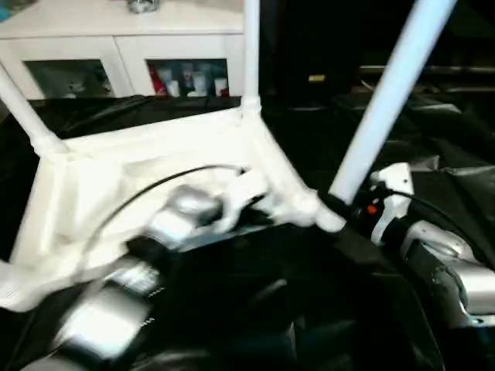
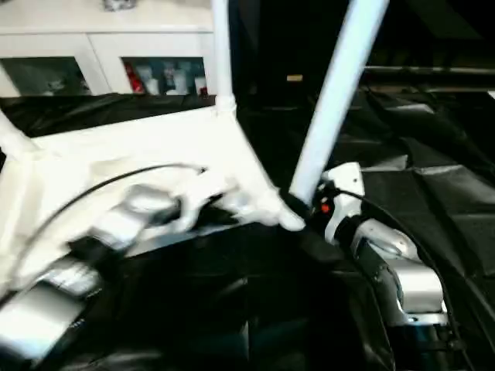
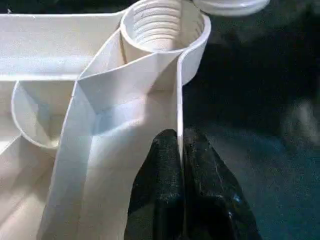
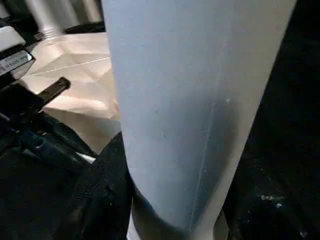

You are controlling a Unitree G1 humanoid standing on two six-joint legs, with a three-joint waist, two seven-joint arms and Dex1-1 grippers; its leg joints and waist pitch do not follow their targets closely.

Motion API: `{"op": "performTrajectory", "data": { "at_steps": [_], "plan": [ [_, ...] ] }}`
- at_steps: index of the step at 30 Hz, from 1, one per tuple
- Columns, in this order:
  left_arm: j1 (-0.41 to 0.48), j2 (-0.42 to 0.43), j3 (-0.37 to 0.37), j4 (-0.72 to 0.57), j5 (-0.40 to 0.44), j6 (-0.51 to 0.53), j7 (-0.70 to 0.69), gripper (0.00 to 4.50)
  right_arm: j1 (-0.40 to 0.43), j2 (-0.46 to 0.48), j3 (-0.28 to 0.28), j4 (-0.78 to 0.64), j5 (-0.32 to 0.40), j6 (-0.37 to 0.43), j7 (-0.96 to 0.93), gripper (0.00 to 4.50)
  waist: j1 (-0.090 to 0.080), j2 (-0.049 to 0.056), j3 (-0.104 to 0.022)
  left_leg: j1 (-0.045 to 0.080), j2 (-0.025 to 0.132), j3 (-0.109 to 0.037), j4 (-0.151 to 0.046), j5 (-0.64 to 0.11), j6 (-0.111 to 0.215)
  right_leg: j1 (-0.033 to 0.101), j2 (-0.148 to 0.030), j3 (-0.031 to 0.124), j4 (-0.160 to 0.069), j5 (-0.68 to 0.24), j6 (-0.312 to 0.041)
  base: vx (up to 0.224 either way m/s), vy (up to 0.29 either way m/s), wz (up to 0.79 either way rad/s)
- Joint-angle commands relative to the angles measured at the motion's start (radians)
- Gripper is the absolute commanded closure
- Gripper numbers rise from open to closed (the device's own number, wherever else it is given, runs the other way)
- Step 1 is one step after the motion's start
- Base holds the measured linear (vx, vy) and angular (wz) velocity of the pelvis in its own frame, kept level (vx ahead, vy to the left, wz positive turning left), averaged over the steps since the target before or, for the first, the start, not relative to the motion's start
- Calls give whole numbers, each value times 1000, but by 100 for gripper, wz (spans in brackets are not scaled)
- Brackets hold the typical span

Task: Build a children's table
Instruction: Insert table leg to table base

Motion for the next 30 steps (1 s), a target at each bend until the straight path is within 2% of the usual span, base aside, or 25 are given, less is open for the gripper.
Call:
{"op": "performTrajectory", "data": {
  "at_steps": [1,3,4,5,6,7,9,11,14,17,29,30],
  "plan": [
    [30,19,18,-84,-33,-11,-43,450,-15,-4,20,-27,18,16,28,257,6,-24,-67,2,44,-22,-68,-88,80,60,-82,45,-80,-159,-231,0,0,0],
    [94,60,12,-192,-48,-3,-84,450,-22,-5,34,-19,14,20,46,257,5,-34,-65,6,46,-20,-71,-101,68,56,-80,46,-82,-190,-221,0,0,0],
    [119,78,7,-232,-47,-2,-92,450,-25,-3,38,-12,11,19,48,257,6,-31,-65,4,49,-24,-72,-102,62,59,-84,46,-77,-191,-220,0,0,0],
    [127,84,5,-244,-47,-1,-93,450,-26,-3,39,-10,10,18,49,257,6,-29,-64,6,49,-21,-73,-102,58,53,-83,48,-79,-200,-213,0,0,0],
    [152,96,9,-277,-44,-4,-80,450,-30,-1,45,-4,13,20,55,257,4,-41,-64,6,46,-18,-72,-99,56,53,-80,48,-81,-197,-210,0,0,0],
    [162,94,18,-284,-39,-12,-55,450,-32,1,49,1,14,20,59,257,7,-37,-63,6,45,-19,-73,-95,54,53,-81,49,-79,-201,-207,0,0,0],
    [163,89,25,-286,-38,-7,-38,450,-33,2,53,5,14,20,64,257,8,-37,-62,7,44,-17,-72,-94,52,51,-80,49,-81,-209,-201,0,0,0],
    [155,89,21,-285,-34,6,-45,393,-37,6,57,10,11,20,68,257,9,-39,-63,5,42,-17,-71,-84,50,53,-81,50,-79,-200,-195,0,0,0],
    [156,99,9,-310,-20,34,-64,382,-45,12,60,13,8,22,72,257,11,-35,-66,7,44,-17,-70,-71,48,52,-81,51,-74,-165,-207,0,0,0],
    [165,105,8,-325,-6,35,-58,358,-56,18,61,13,9,23,71,257,11,-38,-66,5,43,-17,-70,-60,50,54,-79,50,-70,-107,-222,0,0,0],
    [177,137,-5,-311,10,35,-71,358,-74,28,70,23,4,17,74,257,13,-38,-67,7,42,-16,-68,-63,45,56,-79,51,-69,-113,-222,0,0,0],
    [176,131,1,-304,7,38,-63,376,-79,34,78,27,1,14,75,257,13,-38,-67,8,43,-16,-68,-62,46,55,-79,51,-69,-110,-224,0,0,0]
  ]
}}
